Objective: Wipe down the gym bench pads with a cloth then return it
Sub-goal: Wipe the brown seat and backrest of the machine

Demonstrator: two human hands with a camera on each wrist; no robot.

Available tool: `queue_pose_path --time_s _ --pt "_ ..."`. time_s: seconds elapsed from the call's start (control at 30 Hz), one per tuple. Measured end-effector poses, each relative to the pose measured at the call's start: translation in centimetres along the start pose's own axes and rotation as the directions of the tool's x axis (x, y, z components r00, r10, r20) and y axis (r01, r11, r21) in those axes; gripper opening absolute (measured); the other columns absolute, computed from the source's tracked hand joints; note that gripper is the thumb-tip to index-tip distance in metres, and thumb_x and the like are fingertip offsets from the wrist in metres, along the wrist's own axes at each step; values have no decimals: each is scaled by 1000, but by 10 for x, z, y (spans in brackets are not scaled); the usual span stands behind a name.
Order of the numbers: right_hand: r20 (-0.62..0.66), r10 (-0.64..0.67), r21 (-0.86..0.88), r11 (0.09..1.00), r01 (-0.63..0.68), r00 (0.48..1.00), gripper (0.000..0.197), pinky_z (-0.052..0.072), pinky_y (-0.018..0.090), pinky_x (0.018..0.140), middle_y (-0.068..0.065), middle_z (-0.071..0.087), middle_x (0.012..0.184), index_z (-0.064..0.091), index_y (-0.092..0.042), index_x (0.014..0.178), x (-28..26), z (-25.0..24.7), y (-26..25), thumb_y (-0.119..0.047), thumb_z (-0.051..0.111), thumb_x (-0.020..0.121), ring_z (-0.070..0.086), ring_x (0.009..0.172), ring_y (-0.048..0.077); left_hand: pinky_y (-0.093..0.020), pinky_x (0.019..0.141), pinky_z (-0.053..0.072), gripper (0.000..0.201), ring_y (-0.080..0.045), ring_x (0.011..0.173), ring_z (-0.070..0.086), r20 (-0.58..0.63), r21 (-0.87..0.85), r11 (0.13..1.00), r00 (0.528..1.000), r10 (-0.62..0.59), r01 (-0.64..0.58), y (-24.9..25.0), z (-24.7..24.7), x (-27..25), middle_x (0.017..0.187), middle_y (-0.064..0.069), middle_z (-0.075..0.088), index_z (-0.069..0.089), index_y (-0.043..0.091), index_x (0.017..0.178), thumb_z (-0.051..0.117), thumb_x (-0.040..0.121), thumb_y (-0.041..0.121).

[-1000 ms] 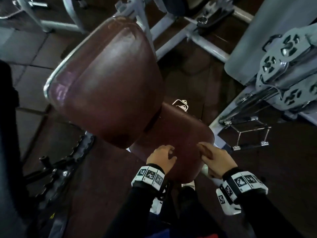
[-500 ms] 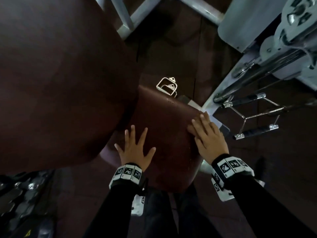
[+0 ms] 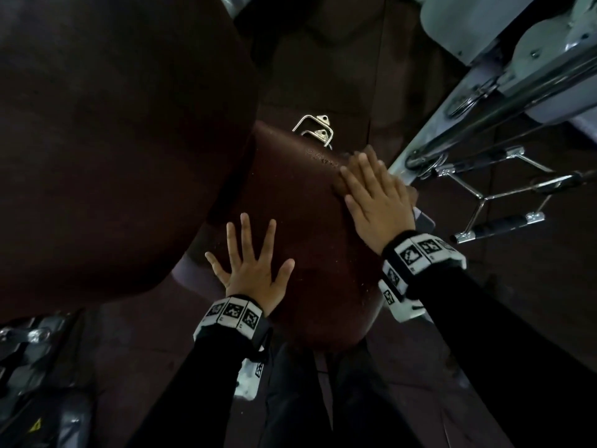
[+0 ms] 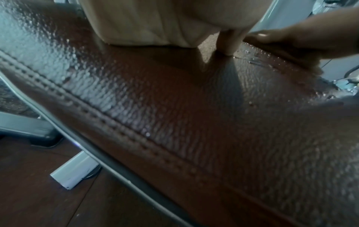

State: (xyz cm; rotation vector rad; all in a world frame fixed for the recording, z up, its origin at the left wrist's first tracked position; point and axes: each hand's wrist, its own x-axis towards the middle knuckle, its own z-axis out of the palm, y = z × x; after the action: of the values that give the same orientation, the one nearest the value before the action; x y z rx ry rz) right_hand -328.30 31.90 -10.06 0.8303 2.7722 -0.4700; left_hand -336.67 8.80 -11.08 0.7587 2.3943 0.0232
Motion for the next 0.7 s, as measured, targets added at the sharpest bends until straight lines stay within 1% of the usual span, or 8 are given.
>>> queue_pose_path --time_s 0.13,0.2,0.27,0.37,0.43,0.5,0.6,0.7 --pt "82 -201 -129 969 210 976 54 5 50 114 -3 8 158 14 -36 148 -21 8 -33 -42 19 95 4 145 25 -58 92 -28 72 -16 129 -47 16 -11 1000 1000 0 0 1 -2 0 142 6 -49 -38 52 130 13 83 72" --pt "130 -283 -126 946 299 950 53 2 48 114 -4 10 157 14 -36 148 -48 16 -33 -41 20 96 5 145 24 -58 92 -29 72 -17 128 -47 25 -17 1000 1000 2 -2 1 -3 0 141 7 -49 -39 53 128 13 83 72" --pt "146 -325 -105 934 341 934 51 9 48 114 -5 14 156 19 -35 147 -75 20 -18 -39 24 96 9 144 24 -57 90 -31 72 -17 128 -47 27 -27 1000 1000 9 -8 1 -4 0 141 7 -49 -39 53 127 14 82 72" --pt "154 -314 -47 945 324 937 50 20 52 111 -4 18 154 24 -35 145 -91 12 13 -38 27 96 17 142 28 -57 89 -32 72 -17 129 -47 32 -29 999 999 17 -16 1 -4 0 141 6 -49 -39 53 129 13 82 72" --pt "140 -271 -18 961 276 952 49 23 54 110 -3 18 153 24 -34 144 -84 3 30 -36 28 95 20 141 33 -57 89 -31 72 -17 128 -48 35 -26 999 999 19 -18 1 -3 0 141 6 -50 -38 52 130 12 82 73" --pt "106 -217 1 976 218 970 48 19 53 111 -2 14 154 22 -33 143 -65 -3 40 -35 29 96 17 141 34 -57 88 -32 72 -17 127 -49 39 -27 999 999 22 -21 1 -3 1 141 6 -50 -38 51 130 11 82 73" --pt "80 -129 31 991 127 988 50 12 50 115 -3 6 156 15 -37 144 -25 -6 41 -31 36 99 8 144 32 -56 88 -33 71 -17 127 -49 42 -34 999 999 26 -25 1 -3 1 140 6 -51 -38 51 130 11 83 72" --pt "95 -130 -30 991 133 987 50 14 50 115 0 5 158 13 -36 146 7 -7 18 -32 32 100 5 145 31 -57 88 -32 72 -17 126 -50 49 -28 999 999 18 -16 0 -3 1 139 6 -52 -39 51 129 11 83 72"
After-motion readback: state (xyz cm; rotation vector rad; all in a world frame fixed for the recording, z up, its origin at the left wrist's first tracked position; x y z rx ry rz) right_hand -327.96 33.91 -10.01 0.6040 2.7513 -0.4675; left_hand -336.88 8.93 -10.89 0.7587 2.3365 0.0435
